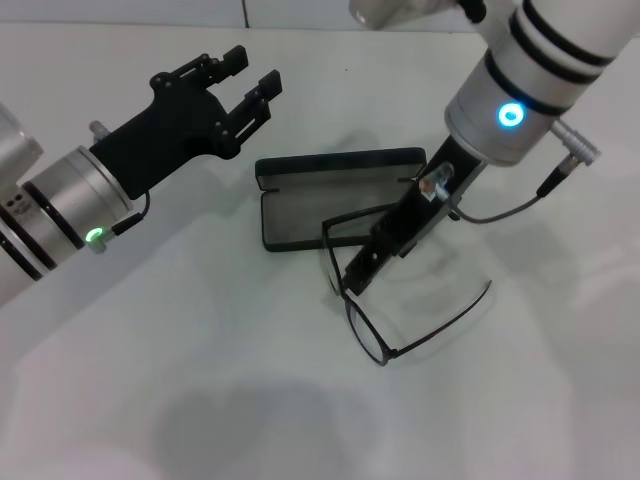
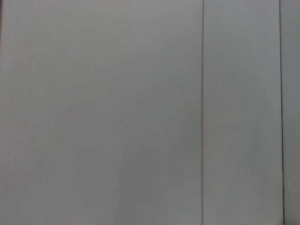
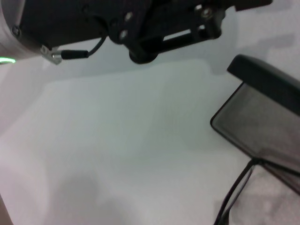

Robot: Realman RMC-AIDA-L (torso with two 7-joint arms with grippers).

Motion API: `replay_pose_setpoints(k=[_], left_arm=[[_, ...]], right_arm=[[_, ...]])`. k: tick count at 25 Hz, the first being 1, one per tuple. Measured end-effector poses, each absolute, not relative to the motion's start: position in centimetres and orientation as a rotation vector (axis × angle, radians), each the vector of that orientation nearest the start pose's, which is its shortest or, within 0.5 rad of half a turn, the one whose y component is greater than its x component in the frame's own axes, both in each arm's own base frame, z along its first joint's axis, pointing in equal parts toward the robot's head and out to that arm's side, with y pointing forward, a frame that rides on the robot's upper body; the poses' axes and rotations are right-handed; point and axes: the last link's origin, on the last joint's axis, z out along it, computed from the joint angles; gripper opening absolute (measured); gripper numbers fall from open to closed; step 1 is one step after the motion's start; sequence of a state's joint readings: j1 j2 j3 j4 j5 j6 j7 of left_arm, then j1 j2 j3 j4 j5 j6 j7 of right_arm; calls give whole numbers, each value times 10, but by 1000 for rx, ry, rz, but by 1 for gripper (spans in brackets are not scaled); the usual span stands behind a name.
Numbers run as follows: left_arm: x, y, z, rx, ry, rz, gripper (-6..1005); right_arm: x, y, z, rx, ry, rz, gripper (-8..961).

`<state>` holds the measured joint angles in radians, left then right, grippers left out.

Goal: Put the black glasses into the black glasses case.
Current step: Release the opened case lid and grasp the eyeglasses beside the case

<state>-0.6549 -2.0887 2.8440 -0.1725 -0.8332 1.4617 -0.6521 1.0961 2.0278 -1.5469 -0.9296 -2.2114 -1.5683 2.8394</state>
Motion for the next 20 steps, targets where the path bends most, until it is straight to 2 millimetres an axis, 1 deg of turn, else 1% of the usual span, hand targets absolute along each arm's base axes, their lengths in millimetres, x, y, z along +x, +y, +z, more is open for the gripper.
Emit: replay_pose_setpoints(k=[9,20], left_arm=[[-259,348,-26,-2179,-360,-994,485],[-261,347,-26,-2179,-340,-978,485]], right_arm=[[67,363,-80,-2854,1061,-577,824],[73,363,-97,-2839,958,-519,823]])
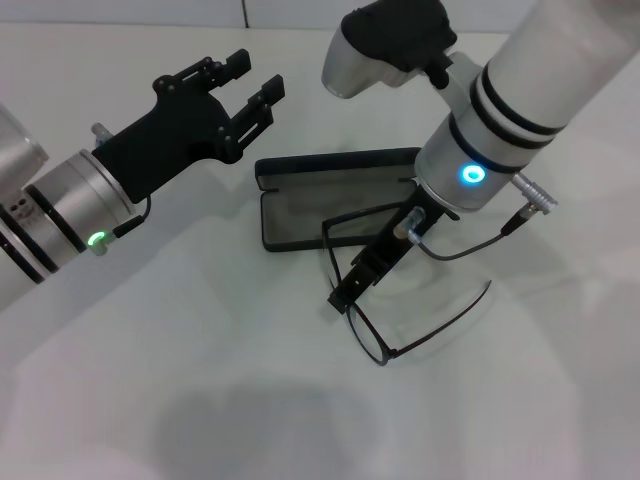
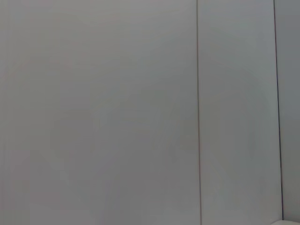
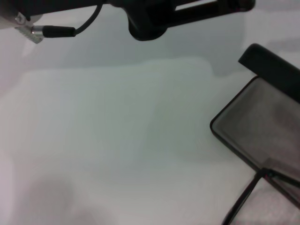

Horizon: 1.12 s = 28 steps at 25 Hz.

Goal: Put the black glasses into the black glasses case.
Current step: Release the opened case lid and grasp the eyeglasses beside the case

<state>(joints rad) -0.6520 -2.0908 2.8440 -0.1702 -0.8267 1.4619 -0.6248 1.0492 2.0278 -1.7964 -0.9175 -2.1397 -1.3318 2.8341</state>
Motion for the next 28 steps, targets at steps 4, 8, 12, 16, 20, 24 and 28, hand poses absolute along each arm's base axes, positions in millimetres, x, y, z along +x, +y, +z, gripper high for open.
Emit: replay_pose_setpoints(k=[4,8,12,16,20,24,28], left_arm=[[-261,347,-26,-2180,-339,-977,485],[-261,347,-26,-2180,-338,-975,485],[-262,346,-26,-2180,-338,-974,484],[-262,346,-26,-2181,-338,-974,486],[-261,346,-27,-2188,-337,-976,486],[-260,345,-28,-2193,-337,-980,485],[-259,343,-30,-2195,-342,-992,485]], right_arm=[[74,363,-102,-2832,923,-516,823],[75,362,-105,-2831,898,-528,823],[76,361,-107,-2828,880,-539,823],[80,360,-109,-2821,853,-560,823],[81,360,-110,-2819,846,-565,785],[85,361,-109,-2806,834,-583,632],[90,362,-105,-2779,779,-608,615]])
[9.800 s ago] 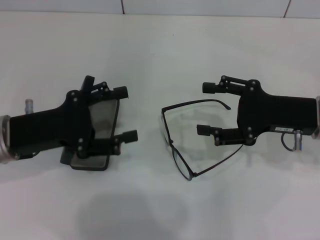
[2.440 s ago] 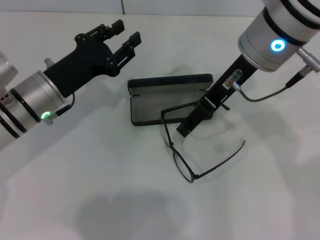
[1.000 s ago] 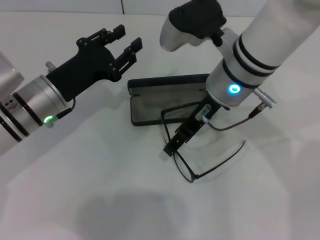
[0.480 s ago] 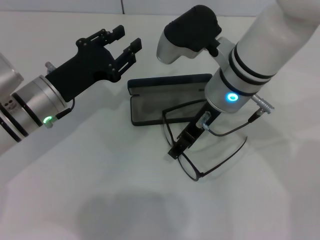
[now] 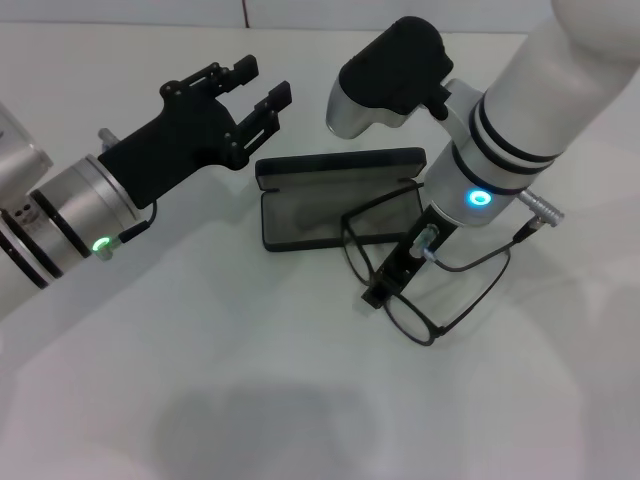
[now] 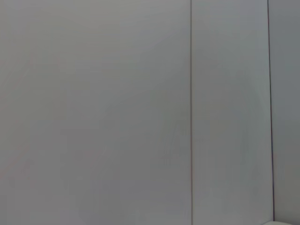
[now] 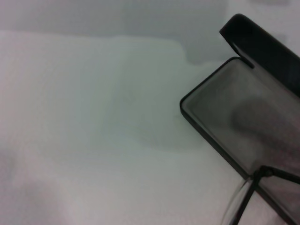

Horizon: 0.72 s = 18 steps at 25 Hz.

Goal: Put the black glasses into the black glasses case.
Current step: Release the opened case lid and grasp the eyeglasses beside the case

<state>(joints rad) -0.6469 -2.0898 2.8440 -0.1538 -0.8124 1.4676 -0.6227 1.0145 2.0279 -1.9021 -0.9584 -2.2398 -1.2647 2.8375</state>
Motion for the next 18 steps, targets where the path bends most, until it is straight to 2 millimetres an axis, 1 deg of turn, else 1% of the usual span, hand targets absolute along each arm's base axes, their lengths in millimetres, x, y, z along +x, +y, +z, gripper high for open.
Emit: replay_pose_setpoints(k=[2,10,18], left_arm=[[-258,343,-31,-2198,-344,-997,485],[-258,342,-32,-2209,-343,-994,484],[-257,343,-32,-2211,-342,-996,486]], right_arm=[[91,362,-103,-2773,755,-602,606],[94,360,-101,-2762,721,-624,495],[97,360,-100,-2751,715,-640,465]])
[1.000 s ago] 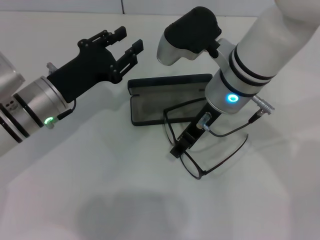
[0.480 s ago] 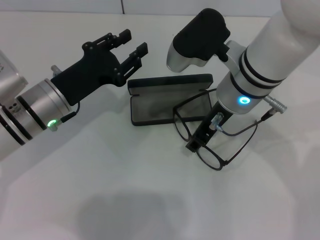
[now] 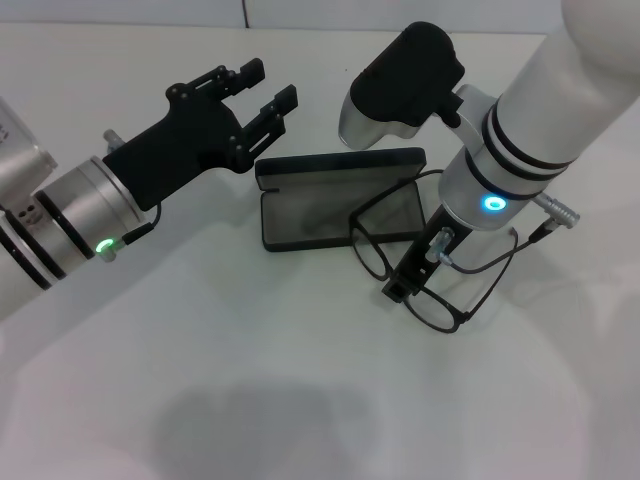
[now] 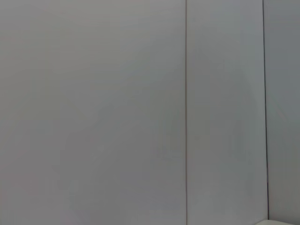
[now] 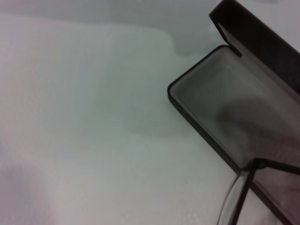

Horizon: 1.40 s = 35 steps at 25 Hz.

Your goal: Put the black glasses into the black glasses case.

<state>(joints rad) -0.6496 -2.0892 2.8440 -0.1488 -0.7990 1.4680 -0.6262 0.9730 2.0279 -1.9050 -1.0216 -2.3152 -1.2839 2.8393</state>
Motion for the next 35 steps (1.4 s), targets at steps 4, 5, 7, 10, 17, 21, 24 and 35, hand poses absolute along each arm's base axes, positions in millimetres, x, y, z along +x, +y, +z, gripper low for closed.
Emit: replay_pose_setpoints(k=[4,5,7,10,17,21,24,35], left_arm=[[-256,343,-32,-2212,-338,-996,486],[-256,344,-32,-2212,-337,-997,486],[-256,344,-32,-2212,-336,-997,486],[-256,344,-32,-2212,-334,-997,486],[-255,343,-33,-2220,-331,-996,485],[-253,342,-36,-2229,-333,-1006,485],[-253,342,-36,-2229,-334,-1009,485],[-251,341,-38,-2230,-343,-1023,485]], right_arm=[[99,362,-99,-2740,702,-651,444],[99,362,-99,-2737,700,-653,428],[100,362,-99,-2735,699,-655,395],[100,363,-99,-2732,699,-655,345],[102,363,-99,-2732,699,-659,291],[105,363,-99,-2730,709,-668,286],[107,362,-99,-2730,713,-680,282],[110,361,-96,-2734,726,-682,152]])
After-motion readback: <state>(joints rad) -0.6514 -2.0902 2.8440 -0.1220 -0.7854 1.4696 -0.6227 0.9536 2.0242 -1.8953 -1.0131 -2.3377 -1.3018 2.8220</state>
